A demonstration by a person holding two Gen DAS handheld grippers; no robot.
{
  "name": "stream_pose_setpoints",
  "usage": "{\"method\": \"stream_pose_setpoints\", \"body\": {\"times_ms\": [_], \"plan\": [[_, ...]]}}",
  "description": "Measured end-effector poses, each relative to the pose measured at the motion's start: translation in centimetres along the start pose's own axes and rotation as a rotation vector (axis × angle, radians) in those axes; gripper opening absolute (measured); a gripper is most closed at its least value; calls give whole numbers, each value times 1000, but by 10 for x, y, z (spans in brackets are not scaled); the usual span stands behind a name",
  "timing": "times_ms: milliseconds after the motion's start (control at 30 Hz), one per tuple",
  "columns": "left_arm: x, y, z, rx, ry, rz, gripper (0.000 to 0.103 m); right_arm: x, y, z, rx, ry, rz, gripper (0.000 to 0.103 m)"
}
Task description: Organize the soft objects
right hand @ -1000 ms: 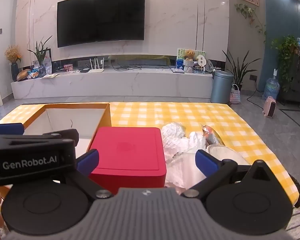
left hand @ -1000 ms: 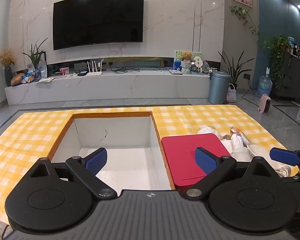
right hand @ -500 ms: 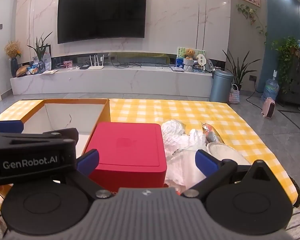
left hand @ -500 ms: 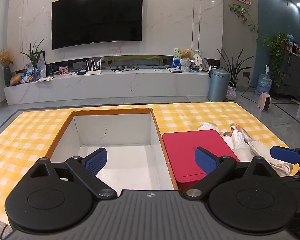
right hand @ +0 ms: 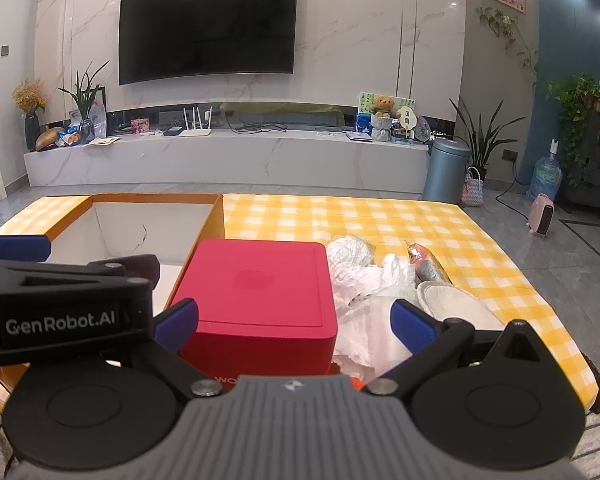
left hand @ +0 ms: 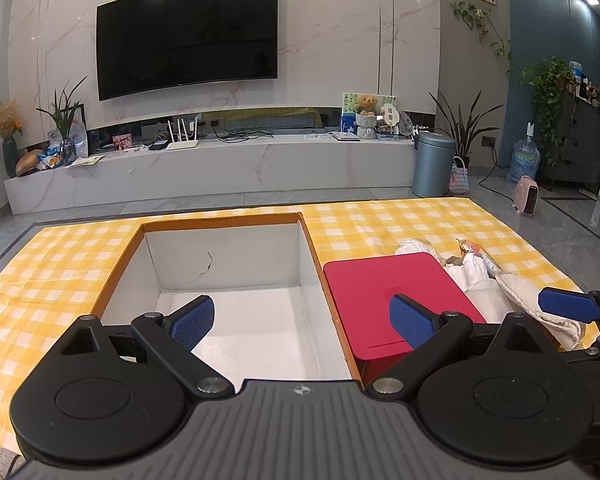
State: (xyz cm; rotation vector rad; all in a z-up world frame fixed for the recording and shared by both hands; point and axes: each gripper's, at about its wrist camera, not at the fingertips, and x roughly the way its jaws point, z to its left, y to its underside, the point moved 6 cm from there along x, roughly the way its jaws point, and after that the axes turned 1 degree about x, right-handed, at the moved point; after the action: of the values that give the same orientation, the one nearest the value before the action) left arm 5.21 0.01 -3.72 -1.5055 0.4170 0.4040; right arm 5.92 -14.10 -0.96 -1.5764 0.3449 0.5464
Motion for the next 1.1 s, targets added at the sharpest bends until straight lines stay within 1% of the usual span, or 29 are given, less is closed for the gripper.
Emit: {"method": "stream_pose_setpoints", "body": {"times_ms": [567, 733, 900, 1100], "plan": [[-2, 1, -1, 2, -7, 0, 103, -1, 0, -1, 11, -13, 0, 100], [-9, -3, -4, 30, -32, -38, 103, -4, -2, -1, 28, -29, -11, 100], [-14, -7, -7, 32, -31, -41, 103, -10, -5, -3, 32, -39, -22, 100], [-32, -16, -11, 53, -53, -85, 103, -24, -12, -6, 31, -49, -49, 100]]}}
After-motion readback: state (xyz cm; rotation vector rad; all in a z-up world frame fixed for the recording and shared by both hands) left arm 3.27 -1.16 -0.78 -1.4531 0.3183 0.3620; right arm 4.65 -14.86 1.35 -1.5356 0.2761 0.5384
